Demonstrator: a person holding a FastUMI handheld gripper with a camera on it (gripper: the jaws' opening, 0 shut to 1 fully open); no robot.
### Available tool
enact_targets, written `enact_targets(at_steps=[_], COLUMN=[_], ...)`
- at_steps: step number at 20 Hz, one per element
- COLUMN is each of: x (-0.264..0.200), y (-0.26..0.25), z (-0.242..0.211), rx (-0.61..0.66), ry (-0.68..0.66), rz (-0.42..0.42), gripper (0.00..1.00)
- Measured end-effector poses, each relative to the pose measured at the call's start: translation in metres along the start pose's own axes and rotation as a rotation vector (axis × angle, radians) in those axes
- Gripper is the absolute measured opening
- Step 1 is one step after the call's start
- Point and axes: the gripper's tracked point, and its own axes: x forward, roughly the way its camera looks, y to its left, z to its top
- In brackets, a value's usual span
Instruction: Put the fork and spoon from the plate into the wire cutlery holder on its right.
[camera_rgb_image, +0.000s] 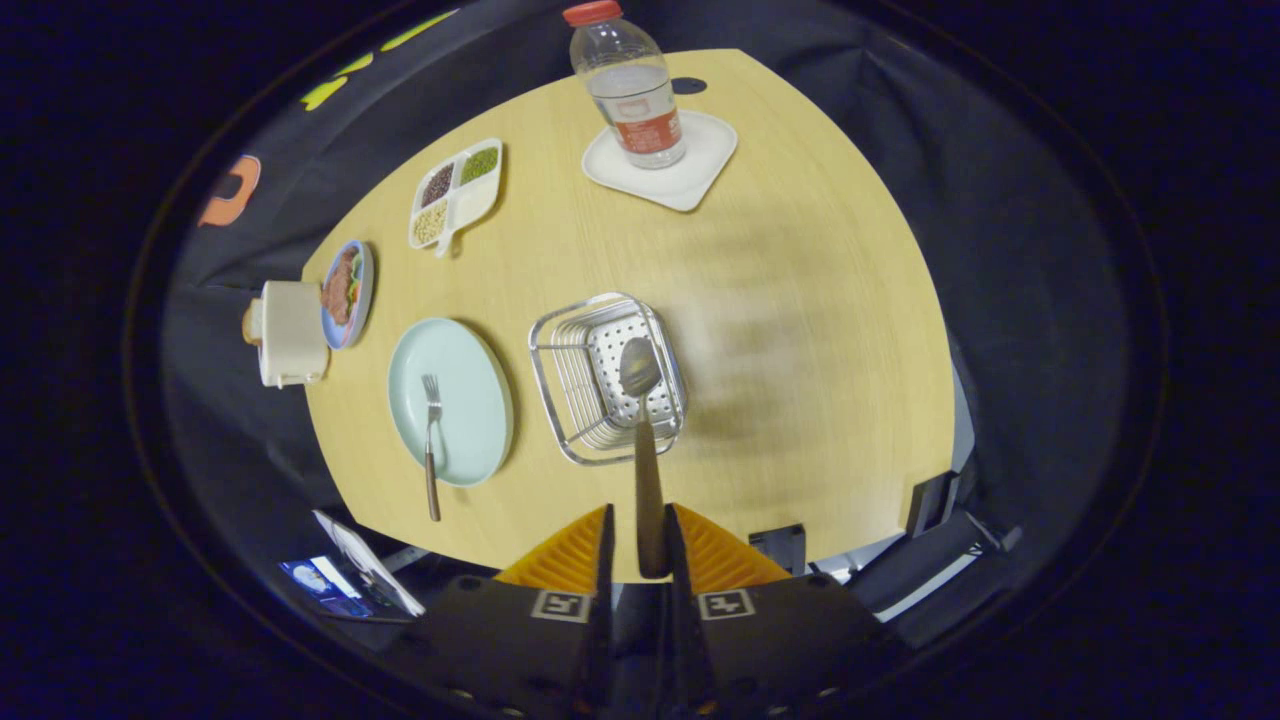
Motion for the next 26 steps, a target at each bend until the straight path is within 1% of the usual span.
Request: enact_targets(at_steps=[1,3,5,8,10,13,14,16,21,26], x=[-0.004,-0.010,-0.022,-0.043,-0.055,-0.052,-0.046,-0.028,0.027,0.083], y=[-0.001,0.003,0.008,0.028,0.054,0.101,0.116,0.141,0.195,0.237], z=[0.000,0.005,0.007,0.011,0.007,-0.015,-0.024,-0.038,-0.077,-0.094], rx=[-0.012,-0.048,-0.085,-0.160,-0.195,-0.202,-0.205,-0.212,-0.149,-0.137], ry=[-0.019,-0.066,-0.127,-0.232,-0.276,-0.260,-0.248,-0.228,-0.144,-0.108], rz=[-0.009,-0.020,-0.041,-0.060,-0.045,0.009,0.025,0.028,0.034,0.024], gripper=[0.40,0.85,0.97,0.96,0.97,0.96,0.96,0.97,0.96,0.97])
